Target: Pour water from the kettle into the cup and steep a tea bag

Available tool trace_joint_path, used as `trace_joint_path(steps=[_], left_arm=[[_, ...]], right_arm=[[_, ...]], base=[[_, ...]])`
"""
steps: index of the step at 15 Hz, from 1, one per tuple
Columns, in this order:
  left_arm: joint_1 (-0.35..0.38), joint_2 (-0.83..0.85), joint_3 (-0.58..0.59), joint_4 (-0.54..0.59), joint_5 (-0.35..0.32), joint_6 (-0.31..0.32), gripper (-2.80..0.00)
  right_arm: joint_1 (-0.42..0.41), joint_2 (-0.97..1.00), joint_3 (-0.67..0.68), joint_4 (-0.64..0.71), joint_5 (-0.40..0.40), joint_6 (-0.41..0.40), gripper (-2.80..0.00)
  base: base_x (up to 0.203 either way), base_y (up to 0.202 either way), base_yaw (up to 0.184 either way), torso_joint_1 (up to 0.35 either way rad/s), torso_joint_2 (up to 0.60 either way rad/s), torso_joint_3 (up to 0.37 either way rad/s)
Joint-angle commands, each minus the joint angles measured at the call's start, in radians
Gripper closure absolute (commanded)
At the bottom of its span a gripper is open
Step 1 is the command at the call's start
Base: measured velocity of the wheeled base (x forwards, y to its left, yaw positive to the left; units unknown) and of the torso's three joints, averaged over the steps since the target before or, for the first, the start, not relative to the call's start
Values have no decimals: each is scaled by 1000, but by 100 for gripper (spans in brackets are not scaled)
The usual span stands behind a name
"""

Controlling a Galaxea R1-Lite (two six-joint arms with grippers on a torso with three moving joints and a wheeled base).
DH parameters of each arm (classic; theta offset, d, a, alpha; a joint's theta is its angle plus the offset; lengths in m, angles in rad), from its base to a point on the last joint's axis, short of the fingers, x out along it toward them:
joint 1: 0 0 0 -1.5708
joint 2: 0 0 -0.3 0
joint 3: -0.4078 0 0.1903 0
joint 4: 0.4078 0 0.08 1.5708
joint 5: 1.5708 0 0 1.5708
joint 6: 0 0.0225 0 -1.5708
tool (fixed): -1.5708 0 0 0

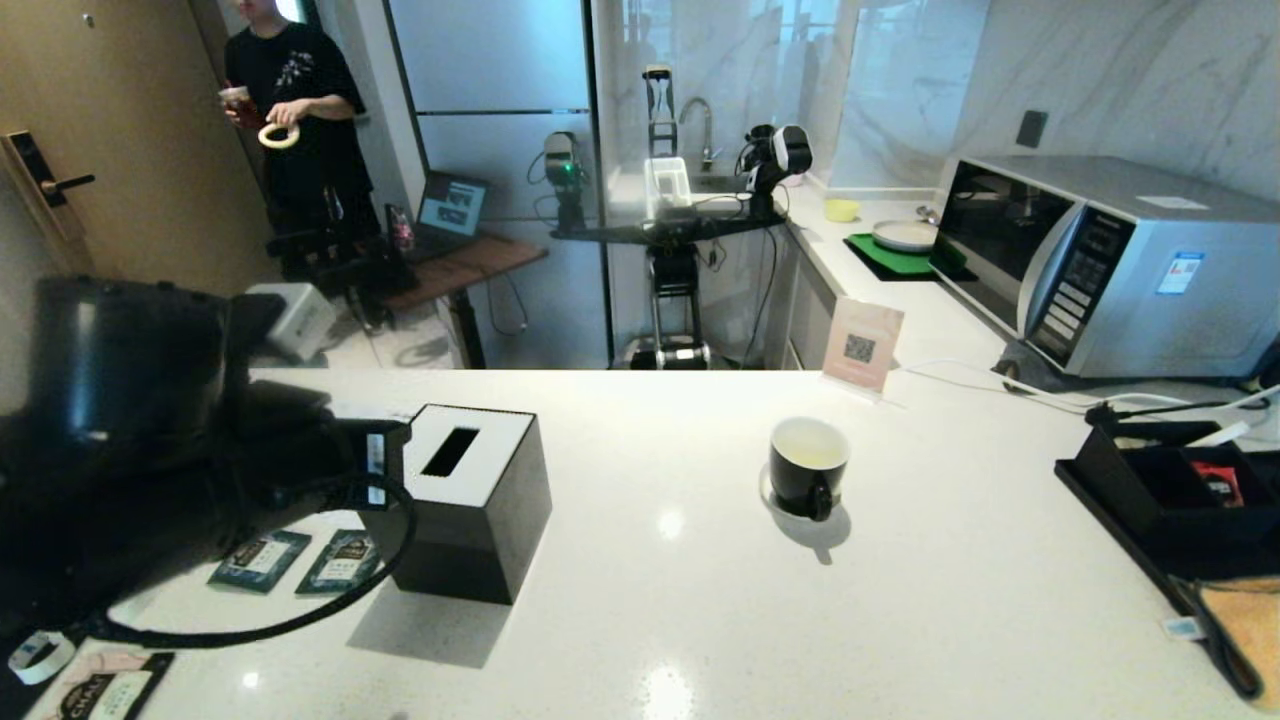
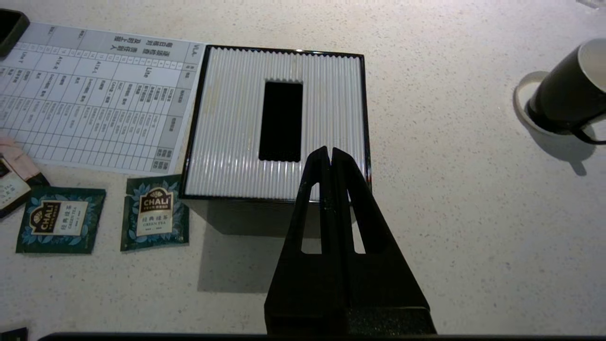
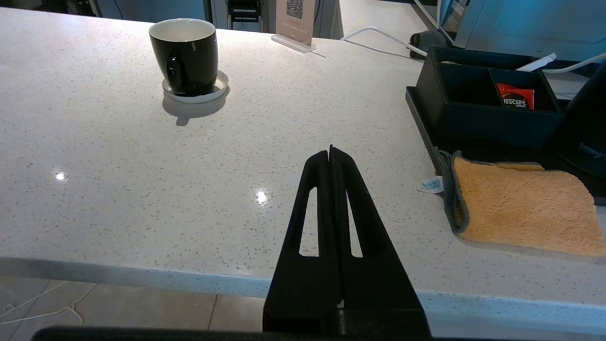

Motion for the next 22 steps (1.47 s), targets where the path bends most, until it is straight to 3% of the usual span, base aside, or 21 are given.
trace_joint_path(steps=[1, 7, 14, 19, 22], left_arm=[[-11, -72, 37, -4, 29, -2, 0], [-24, -265, 158, -2, 74, -2, 0], [-19, -580, 411, 6, 110, 83, 0], [-30, -711, 425, 128, 118, 91, 0], [-29, -805, 502, 191, 115, 114, 0]], right_arm=[[0, 0, 0, 0, 0, -1, 0], [0, 0, 0, 0, 0, -1, 0], [0, 0, 0, 0, 0, -1, 0], [0, 0, 0, 0, 0, -1, 0], [0, 0, 0, 0, 0, -1, 0]], base=[[0, 0, 0, 0, 0, 0], [0, 0, 0, 0, 0, 0], [0, 0, 0, 0, 0, 0], [0, 0, 0, 0, 0, 0], [0, 0, 0, 0, 0, 0]])
